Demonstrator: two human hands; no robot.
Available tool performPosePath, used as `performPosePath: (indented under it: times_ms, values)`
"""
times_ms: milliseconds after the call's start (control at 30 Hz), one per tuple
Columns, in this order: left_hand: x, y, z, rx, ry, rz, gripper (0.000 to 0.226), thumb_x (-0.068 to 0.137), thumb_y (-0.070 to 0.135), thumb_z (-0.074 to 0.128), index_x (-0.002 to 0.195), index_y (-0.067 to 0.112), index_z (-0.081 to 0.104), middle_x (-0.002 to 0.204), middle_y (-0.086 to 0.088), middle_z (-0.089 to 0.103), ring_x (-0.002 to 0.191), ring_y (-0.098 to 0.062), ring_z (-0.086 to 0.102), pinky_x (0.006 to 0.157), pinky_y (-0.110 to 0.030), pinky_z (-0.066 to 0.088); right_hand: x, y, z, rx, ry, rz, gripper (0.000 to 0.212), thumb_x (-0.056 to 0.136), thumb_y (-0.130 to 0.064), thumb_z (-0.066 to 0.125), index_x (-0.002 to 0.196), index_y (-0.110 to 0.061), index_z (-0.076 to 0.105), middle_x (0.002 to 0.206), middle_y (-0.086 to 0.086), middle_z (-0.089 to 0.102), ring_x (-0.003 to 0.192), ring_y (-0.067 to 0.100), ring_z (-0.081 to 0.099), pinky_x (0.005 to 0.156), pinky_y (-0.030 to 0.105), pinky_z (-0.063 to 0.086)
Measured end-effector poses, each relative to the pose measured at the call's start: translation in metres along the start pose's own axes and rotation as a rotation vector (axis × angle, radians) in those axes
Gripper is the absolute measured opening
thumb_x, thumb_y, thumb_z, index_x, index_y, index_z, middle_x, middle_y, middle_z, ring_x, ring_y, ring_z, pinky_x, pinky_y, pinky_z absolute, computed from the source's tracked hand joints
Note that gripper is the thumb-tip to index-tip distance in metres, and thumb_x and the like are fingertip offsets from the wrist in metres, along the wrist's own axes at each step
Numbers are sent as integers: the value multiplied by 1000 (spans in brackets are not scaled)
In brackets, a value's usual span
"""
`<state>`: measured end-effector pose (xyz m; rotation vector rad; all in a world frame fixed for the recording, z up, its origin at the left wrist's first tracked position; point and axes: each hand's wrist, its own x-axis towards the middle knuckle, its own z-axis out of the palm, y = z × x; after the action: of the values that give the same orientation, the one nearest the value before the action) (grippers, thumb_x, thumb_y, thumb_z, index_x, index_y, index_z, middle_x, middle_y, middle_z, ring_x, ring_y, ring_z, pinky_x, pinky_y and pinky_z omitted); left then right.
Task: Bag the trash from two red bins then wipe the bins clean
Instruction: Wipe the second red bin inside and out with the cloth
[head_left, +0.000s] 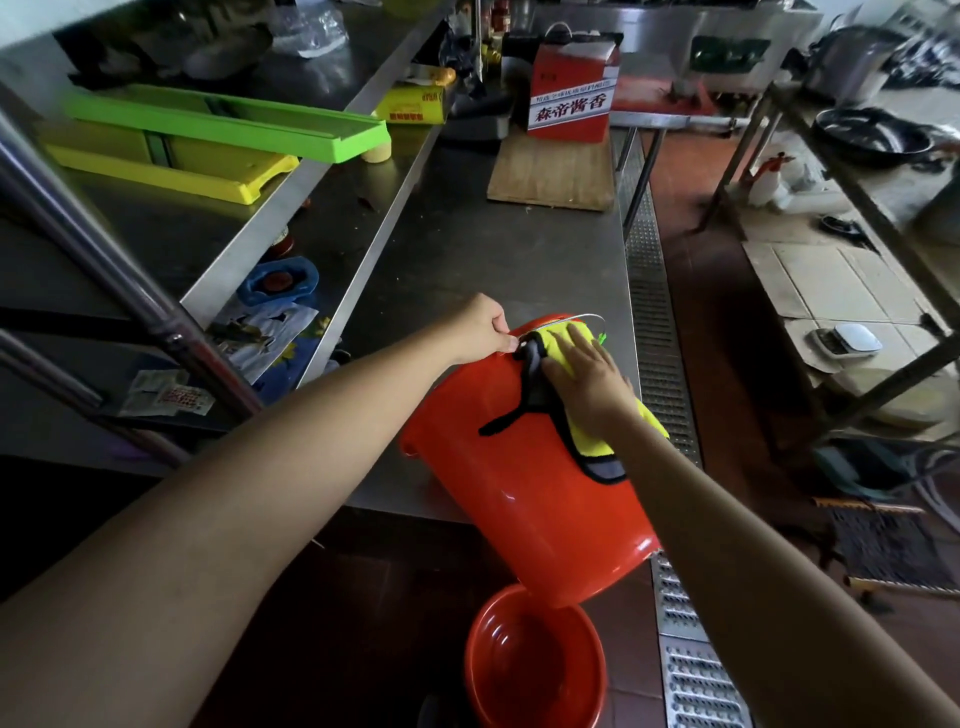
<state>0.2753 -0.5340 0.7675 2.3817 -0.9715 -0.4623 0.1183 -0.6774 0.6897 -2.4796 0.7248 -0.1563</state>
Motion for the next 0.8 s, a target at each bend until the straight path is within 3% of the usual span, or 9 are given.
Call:
performPosePath:
  times_ms: [133, 233, 333, 433, 500, 600, 667, 800]
  values:
    - [1, -1, 2, -30, -1, -22, 22, 77, 34, 80, 75, 15, 70, 77, 0, 71, 74, -12, 65, 62, -24, 46, 15, 3, -8, 130, 10, 115, 59, 99, -59, 41, 152, -34, 38, 165, -7, 25, 149, 24, 27, 114, 60, 28]
    - [2, 0, 5, -38, 16, -30, 23, 78, 33, 80, 78, 12, 70, 80, -2, 71, 73, -13, 63, 56, -20, 40, -22, -10, 8, -42, 79, 54, 58, 98, -64, 36, 151, -41, 34, 166, -11, 20, 153, 22, 17, 114, 60, 27]
    - [3, -1, 6, -34, 23, -42, 25, 77, 33, 81, 78, 11, 70, 79, -3, 70, 70, -13, 60, 54, -19, 37, -79, -38, 49, -324, 171, -124, 56, 99, -61, 35, 153, -44, 28, 167, -7, 13, 154, 32, 9, 114, 59, 20]
    - [2, -2, 5, -27, 30, -45, 27, 77, 35, 81, 77, 11, 69, 78, -3, 71, 69, -14, 61, 57, -21, 40, -114, -60, 95, -570, 63, -425, 61, 100, -43, 46, 157, -38, 25, 169, 2, -3, 152, 42, -8, 117, 66, 4]
    - [1, -1, 6, 6, 10, -26, 26, 80, 37, 78, 77, 13, 68, 79, -2, 70, 74, -14, 64, 60, -22, 43, -118, -61, 102, -608, 17, -480, 68, 98, -39, 55, 158, -37, 23, 168, 2, -12, 152, 38, -15, 118, 66, 2]
    - [1, 0, 6, -8, 9, -18, 26, 81, 34, 78, 79, 11, 68, 81, -4, 70, 72, -13, 61, 57, -21, 40, -98, -39, 68, -482, 77, -461, 60, 99, -55, 48, 154, -47, 25, 169, -5, 4, 155, 31, 4, 119, 58, 18]
    - [2, -1, 8, -15, 16, -19, 25, 80, 33, 79, 80, 10, 68, 81, -4, 70, 68, -11, 58, 55, -20, 37, -74, -8, 32, -328, 63, -312, 55, 99, -64, 35, 152, -52, 25, 167, -11, 13, 154, 25, 12, 117, 48, 22]
    - [2, -1, 9, -32, 4, -34, 21, 84, 34, 75, 84, 14, 67, 84, 0, 67, 76, -10, 60, 56, -23, 39, -34, 44, -22, 167, -34, 89, 56, 101, -52, 47, 153, -32, 38, 163, -2, 29, 148, 24, 31, 116, 35, 27]
